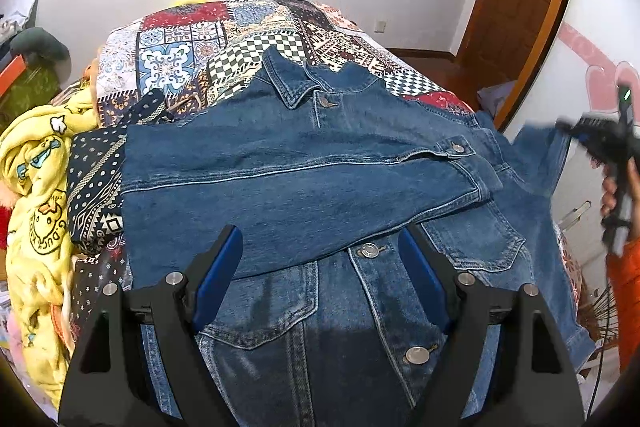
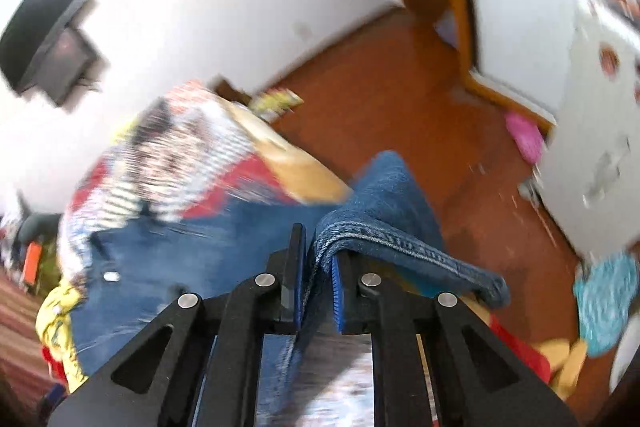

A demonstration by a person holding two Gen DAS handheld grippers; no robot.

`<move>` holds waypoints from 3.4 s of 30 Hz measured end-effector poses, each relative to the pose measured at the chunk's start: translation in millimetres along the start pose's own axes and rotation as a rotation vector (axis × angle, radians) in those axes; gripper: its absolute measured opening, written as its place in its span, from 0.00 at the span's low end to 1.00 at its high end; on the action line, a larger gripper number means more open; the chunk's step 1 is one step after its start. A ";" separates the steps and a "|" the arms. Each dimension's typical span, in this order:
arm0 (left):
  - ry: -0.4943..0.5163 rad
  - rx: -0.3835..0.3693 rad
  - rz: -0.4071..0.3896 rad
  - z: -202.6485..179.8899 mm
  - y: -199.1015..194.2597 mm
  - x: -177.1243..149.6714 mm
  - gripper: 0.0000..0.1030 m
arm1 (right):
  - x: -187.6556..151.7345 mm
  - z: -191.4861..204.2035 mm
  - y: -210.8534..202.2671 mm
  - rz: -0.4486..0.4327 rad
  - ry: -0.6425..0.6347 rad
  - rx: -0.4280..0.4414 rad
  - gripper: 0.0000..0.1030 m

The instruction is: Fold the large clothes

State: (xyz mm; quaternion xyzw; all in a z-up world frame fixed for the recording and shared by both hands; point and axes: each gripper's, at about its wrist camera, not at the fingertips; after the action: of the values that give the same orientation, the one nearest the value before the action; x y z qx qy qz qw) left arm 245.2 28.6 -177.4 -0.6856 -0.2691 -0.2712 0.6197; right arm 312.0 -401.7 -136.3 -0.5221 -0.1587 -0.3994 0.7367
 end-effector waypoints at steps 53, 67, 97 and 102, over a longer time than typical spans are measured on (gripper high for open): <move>0.661 -0.193 0.138 -265.7 138.6 70.0 0.71 | -45.2 -5.8 -29.6 0.120 -0.223 -0.019 0.62; 0.698 -0.177 0.198 -295.2 199.9 45.3 0.19 | -63.7 -30.0 -18.7 0.213 -0.177 -0.022 0.62; 0.028 -0.011 0.086 34.5 65.7 44.0 0.10 | -103.7 88.9 68.0 0.440 -0.464 0.081 0.63; -0.040 0.031 0.129 68.5 67.6 -2.0 0.26 | -107.5 86.5 62.8 0.430 -0.489 0.067 0.67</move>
State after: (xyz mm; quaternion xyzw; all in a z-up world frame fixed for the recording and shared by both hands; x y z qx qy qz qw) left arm 294.0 90.8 -232.2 -0.6971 -0.2408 -0.2124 0.6410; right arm 307.4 -270.2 -211.7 -0.5995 -0.2303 -0.0921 0.7610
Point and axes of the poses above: each gripper's, at about its wrist camera, not at the fingertips, and y roughly the way its jaws point, z to its left, x to its top, and after that the axes turned 5 degrees about -z, right-handed
